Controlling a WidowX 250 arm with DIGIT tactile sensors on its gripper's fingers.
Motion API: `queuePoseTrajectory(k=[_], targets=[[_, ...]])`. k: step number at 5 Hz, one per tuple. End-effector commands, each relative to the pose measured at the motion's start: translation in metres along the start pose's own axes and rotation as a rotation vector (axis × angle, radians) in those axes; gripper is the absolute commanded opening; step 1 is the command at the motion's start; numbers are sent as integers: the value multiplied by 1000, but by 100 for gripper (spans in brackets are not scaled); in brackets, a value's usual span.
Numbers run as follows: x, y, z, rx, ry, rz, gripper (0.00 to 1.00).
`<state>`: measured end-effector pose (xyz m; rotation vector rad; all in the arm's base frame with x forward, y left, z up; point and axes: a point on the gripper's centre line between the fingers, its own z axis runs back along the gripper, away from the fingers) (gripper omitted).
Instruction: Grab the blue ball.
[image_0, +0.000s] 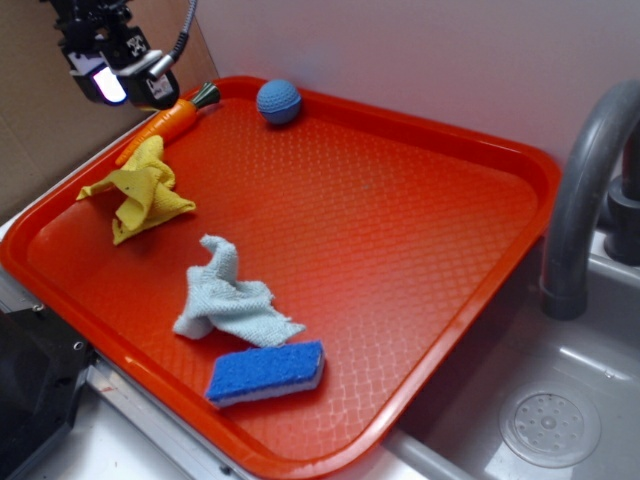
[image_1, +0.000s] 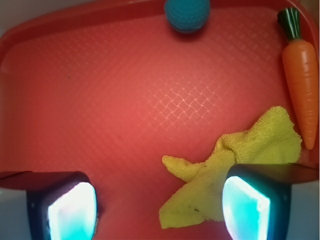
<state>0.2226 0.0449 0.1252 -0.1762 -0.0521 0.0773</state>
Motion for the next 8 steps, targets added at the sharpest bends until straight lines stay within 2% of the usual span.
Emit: queuePoseTrajectory(k=[1,2,3,4,5,6,7,8], targets=[[7,1,12,12,-56,-16,100],[48,-1,-7,78,-48,20,100],[97,-6,-30,248,-57,-5,100],[120,1,-43,271,-101,-15,100],[123,5,-48,284,-110,-13,100],[111,20,-41,271,-144,-6,100],[99,34,-31,200,-199,-34,100],[101,40,-36,211,-236,-4,100]])
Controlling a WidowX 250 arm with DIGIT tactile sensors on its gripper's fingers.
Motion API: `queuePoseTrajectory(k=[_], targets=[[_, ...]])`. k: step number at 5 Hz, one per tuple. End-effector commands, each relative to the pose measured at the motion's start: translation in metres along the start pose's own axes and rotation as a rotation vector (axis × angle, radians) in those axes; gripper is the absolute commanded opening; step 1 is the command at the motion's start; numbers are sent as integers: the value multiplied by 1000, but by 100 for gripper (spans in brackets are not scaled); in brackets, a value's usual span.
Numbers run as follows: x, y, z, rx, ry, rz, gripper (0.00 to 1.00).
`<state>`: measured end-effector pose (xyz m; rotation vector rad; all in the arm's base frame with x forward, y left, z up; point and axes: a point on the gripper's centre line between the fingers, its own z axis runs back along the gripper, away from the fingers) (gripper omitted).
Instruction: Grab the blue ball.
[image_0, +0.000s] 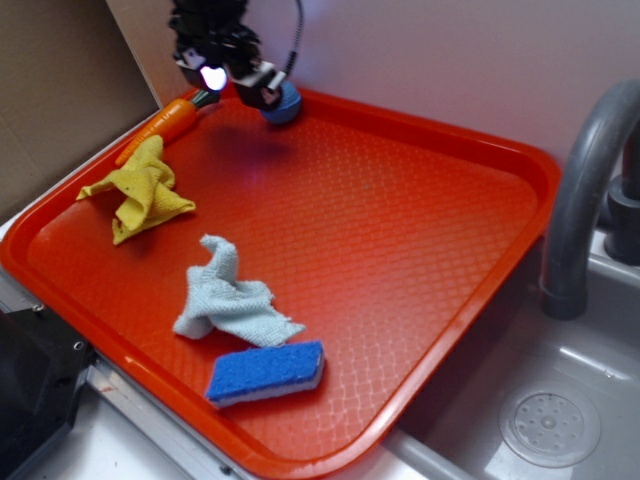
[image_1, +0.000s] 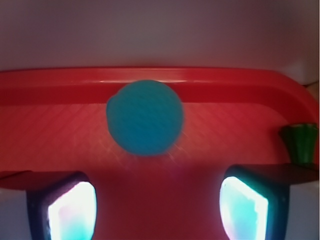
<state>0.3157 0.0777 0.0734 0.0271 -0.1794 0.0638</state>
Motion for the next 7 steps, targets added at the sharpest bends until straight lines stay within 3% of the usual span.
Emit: queuePoseTrajectory(k=[1,3,4,7], targets=[[15,15,6,-33,-81,36,100],[28,7,-9,-11,-37,28,100],[34,-10,-19,31,-8,2,100],[33,-38,-34,54,52,-77,100]])
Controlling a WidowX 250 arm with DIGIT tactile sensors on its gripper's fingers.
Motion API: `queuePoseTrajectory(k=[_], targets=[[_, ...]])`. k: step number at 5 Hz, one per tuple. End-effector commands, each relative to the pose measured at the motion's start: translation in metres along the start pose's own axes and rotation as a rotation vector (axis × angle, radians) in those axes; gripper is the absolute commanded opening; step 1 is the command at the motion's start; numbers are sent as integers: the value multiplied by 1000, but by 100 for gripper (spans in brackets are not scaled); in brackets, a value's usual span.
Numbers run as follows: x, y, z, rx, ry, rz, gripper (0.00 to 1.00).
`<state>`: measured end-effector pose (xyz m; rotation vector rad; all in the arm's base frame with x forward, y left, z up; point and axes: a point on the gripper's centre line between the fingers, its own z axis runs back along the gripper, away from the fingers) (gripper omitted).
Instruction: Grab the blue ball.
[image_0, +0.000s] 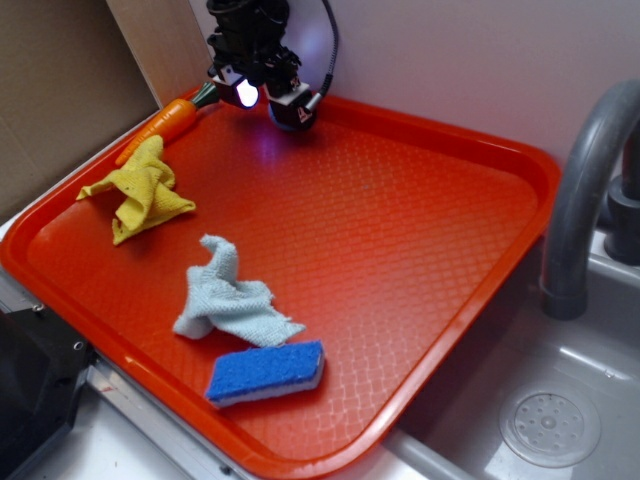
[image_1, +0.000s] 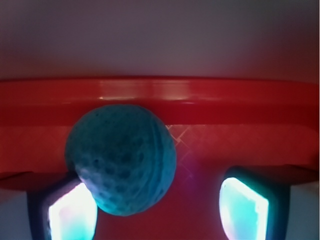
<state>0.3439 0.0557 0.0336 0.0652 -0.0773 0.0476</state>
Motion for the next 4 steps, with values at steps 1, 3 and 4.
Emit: queuePoseTrajectory(k=[1,3,4], targets=[[12,-20,9,17,-40,-77,100],[10,-25,8,-8,-18,-82,0],[9,-27,7,-19,-8,-92,0]])
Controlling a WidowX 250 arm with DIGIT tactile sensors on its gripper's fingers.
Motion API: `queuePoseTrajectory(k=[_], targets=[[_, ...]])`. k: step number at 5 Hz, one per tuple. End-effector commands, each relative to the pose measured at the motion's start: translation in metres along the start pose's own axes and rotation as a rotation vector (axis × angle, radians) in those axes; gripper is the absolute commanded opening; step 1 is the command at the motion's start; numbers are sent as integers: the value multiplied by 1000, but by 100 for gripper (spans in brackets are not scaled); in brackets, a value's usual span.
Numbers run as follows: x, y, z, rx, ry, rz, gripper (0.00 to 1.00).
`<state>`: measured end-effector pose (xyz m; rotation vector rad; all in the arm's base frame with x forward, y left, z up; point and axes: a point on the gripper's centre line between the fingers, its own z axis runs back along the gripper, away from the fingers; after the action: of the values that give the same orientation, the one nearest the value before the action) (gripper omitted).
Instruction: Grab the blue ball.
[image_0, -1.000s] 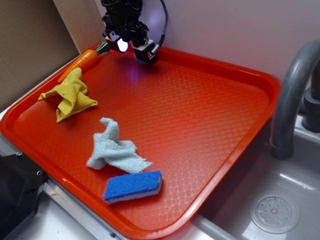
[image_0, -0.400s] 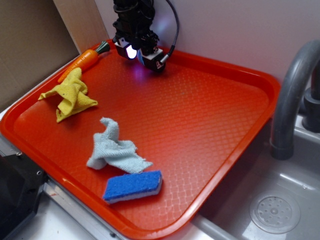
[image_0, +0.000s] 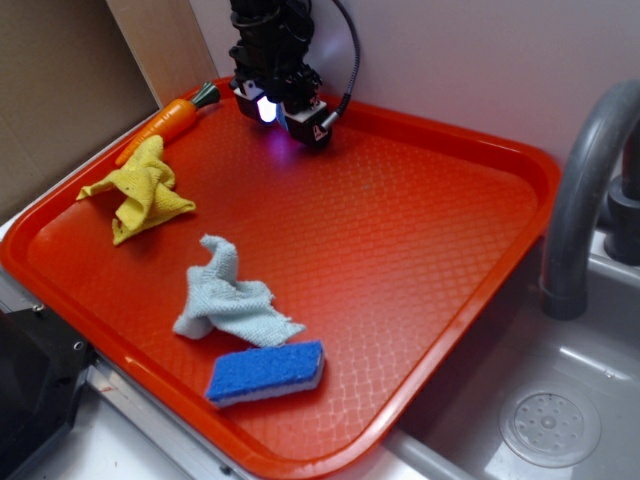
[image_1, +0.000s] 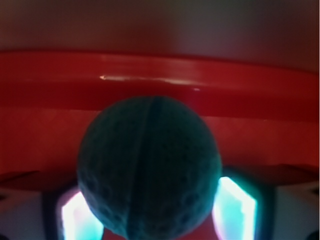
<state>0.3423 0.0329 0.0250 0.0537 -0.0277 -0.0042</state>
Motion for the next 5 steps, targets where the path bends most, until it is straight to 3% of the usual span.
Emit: queuePoseTrajectory(k=[1,3,4,5], targets=[[10,-5,16,-4,-47,-43,0],[-6,2,37,-70,-30,-54,0],[-26,14,62,-93,105,-43,0],[-49,14,82,-38,220,-18,0]])
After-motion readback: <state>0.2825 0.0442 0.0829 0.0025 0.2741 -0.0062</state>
